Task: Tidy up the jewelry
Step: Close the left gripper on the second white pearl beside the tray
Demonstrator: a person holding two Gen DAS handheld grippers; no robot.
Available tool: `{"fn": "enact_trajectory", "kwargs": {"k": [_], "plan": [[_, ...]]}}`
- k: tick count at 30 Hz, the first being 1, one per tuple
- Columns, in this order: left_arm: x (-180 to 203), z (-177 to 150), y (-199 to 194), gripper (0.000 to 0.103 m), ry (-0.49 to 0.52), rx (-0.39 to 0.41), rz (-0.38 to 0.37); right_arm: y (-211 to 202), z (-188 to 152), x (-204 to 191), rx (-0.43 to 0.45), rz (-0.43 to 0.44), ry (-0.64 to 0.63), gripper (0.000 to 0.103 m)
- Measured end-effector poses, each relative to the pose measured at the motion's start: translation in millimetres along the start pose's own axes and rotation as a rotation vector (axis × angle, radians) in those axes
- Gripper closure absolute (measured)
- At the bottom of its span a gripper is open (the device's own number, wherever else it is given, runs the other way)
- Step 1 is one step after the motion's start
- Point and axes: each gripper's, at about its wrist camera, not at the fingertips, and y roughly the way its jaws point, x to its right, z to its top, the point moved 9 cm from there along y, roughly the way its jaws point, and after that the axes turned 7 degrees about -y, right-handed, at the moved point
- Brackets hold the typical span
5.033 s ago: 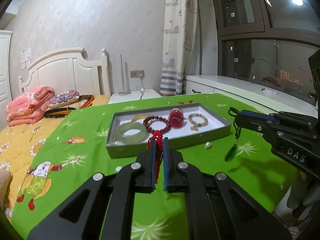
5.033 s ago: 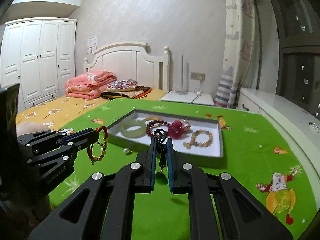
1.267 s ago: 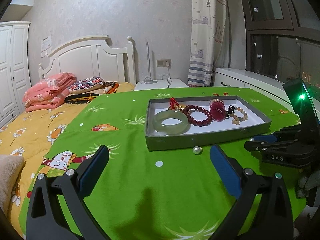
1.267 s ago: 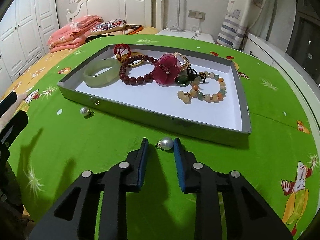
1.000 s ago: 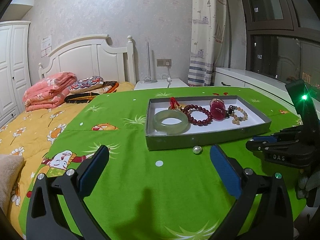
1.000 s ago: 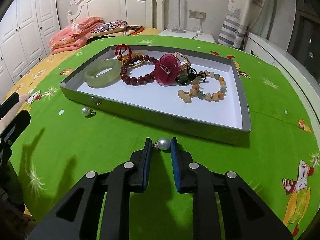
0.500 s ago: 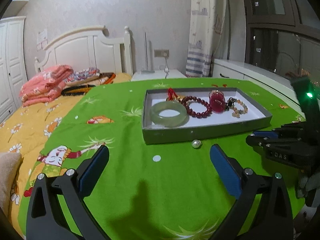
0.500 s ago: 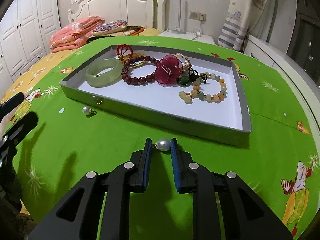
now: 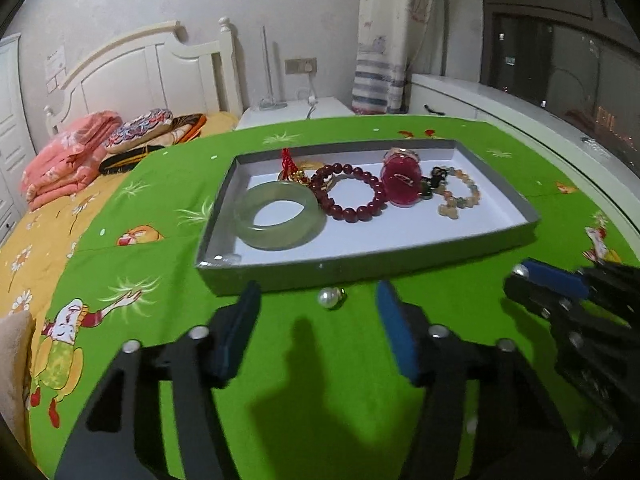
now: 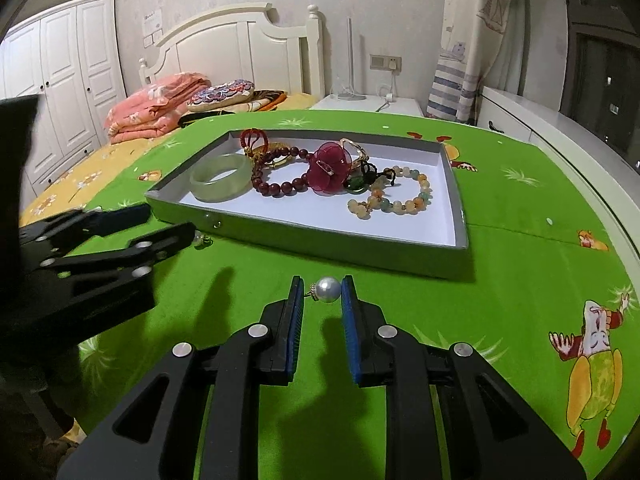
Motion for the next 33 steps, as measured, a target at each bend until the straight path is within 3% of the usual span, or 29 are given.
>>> {"fn": "enact_trajectory", "kwargs": {"k": [2, 6, 10, 13, 17, 20, 23, 24, 25, 26, 33], "plan": [[-1.9, 4.4, 7.3, 0.059, -0.028, -0.014, -0.003, -0.2, -0.4, 0.2, 0.001, 0.003, 0.002, 0.084], [-4.8, 10.9, 15.7, 0.059, -0.028, -0.014, 0.046, -1.1, -1.0, 1.6, 0.005, 0.015, 0.014, 0.084], [1.9, 9.6, 18.9, 0.053, 0.012, -0.024, 0.086, -1.6, -1.3, 2.4, 0.008, 0.028, 0.024, 0.084], [4.9, 0.8, 23.0, 0.053, -0.013, -0.076, 0.039, -1.8, -1.3, 2.1, 0.009, 0.032, 0.025, 0.084], [-0.4, -1.8, 26.5, 0.053, -0.042, -0.095, 0.038, -1.9, -0.5, 1.7, 0.01, 0.033, 0.028, 0.083], [-0.3, -5.3, 36.6, 0.06, -0.051, -0.143, 0.025, -1.4, -0.8, 1.6, 0.008, 0.033, 0.031, 0.083], [-1.1, -3.3, 38.6, 0.067, -0.05, -0.139, 0.031, -1.0, -0.6, 1.8, 0.006, 0.033, 0.03, 0.083], [-0.9, -3.3, 39.1, 0.071, -0.048, -0.138, 0.032, -1.3, -0.2, 2.1, 0.006, 0.034, 0.03, 0.083], [-1.6, -3.1, 38.4, 0.083, -0.051, -0.135, 0.032, -1.2, -0.2, 2.2, 0.007, 0.033, 0.03, 0.083], [-2.1, -3.1, 38.6, 0.086, -0.056, -0.133, 0.028, -1.1, -0.3, 2.0, 0.007, 0.032, 0.03, 0.083], [-3.6, 1.6, 31.5, 0.086, -0.081, -0.089, -0.003, -1.7, 0.0, 2.7, 0.005, 0.028, 0.026, 0.083]]}}
